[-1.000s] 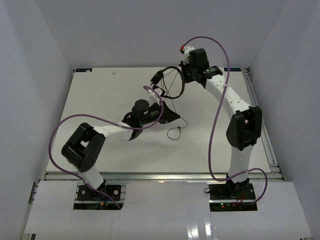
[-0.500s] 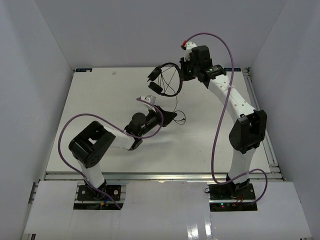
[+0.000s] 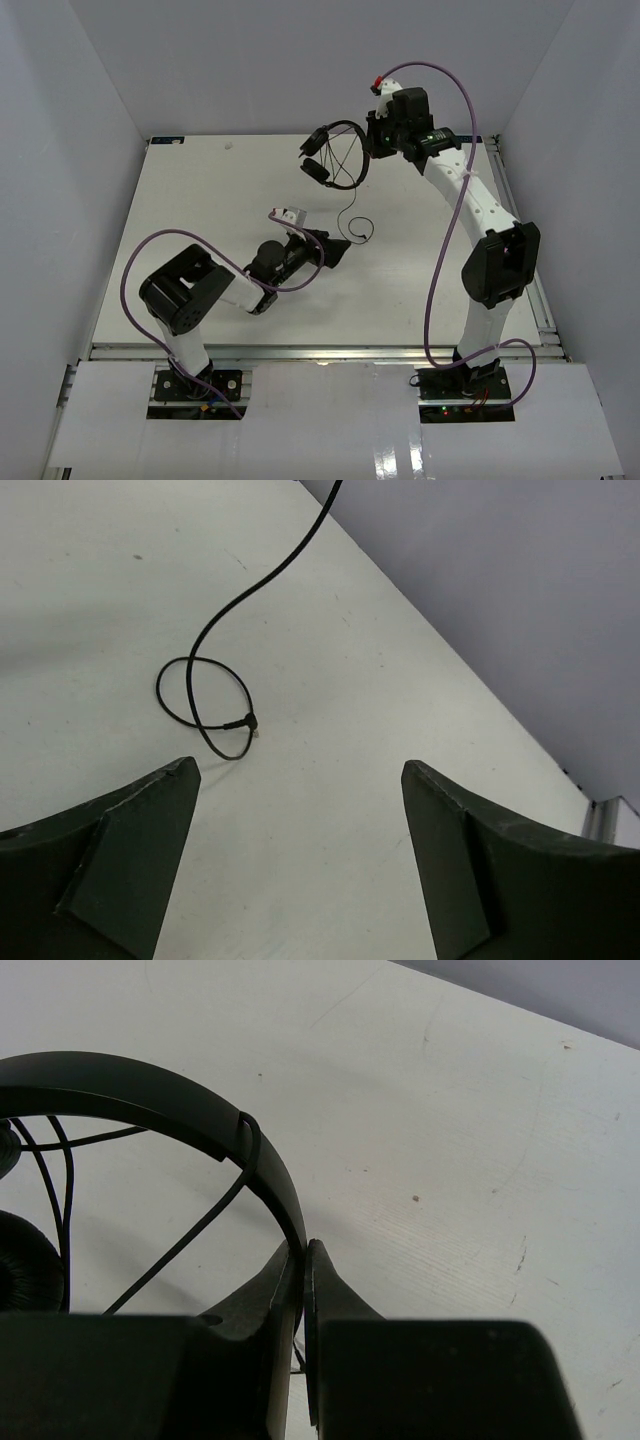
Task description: Wrap the headphones
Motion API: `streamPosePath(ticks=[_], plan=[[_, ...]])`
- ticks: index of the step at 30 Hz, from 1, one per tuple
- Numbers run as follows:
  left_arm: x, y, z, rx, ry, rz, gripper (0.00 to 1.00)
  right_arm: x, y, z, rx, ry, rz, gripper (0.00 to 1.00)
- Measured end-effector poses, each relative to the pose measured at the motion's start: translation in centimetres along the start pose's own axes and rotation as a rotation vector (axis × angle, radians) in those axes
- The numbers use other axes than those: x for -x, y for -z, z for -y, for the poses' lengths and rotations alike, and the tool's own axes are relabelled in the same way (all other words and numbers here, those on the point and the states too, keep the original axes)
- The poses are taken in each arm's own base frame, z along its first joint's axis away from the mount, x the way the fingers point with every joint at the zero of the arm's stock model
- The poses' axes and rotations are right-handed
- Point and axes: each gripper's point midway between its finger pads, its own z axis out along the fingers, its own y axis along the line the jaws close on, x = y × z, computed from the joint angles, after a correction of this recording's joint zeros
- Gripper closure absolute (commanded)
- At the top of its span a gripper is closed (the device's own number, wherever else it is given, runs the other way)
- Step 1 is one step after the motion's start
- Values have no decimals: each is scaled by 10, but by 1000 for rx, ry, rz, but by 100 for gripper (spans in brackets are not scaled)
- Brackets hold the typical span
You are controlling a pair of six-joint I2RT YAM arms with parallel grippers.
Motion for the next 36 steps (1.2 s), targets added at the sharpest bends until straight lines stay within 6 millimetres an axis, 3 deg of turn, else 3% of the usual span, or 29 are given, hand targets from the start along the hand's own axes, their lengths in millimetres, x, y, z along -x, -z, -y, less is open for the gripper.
streamPosePath(ticks=[7, 14, 20, 24, 32, 36], plan=[[20, -23, -9, 43, -115, 61, 7, 8, 13, -8, 28, -2, 23, 92], [4, -48, -23, 63, -148, 42, 18, 19, 27, -17, 62, -11, 52, 92], [-30, -56, -41, 91, -124, -17, 53, 23, 34, -23, 87, -17, 63, 92], [-41, -59, -47, 99, -89, -18, 61, 24, 41, -27, 101, -20, 67, 92], [-39, -61, -46, 95, -26, 21, 97, 26, 50, -32, 124, -24, 76, 92], [-38, -60, -45, 92, -5, 28, 100, 27, 52, -34, 132, -27, 78, 92]])
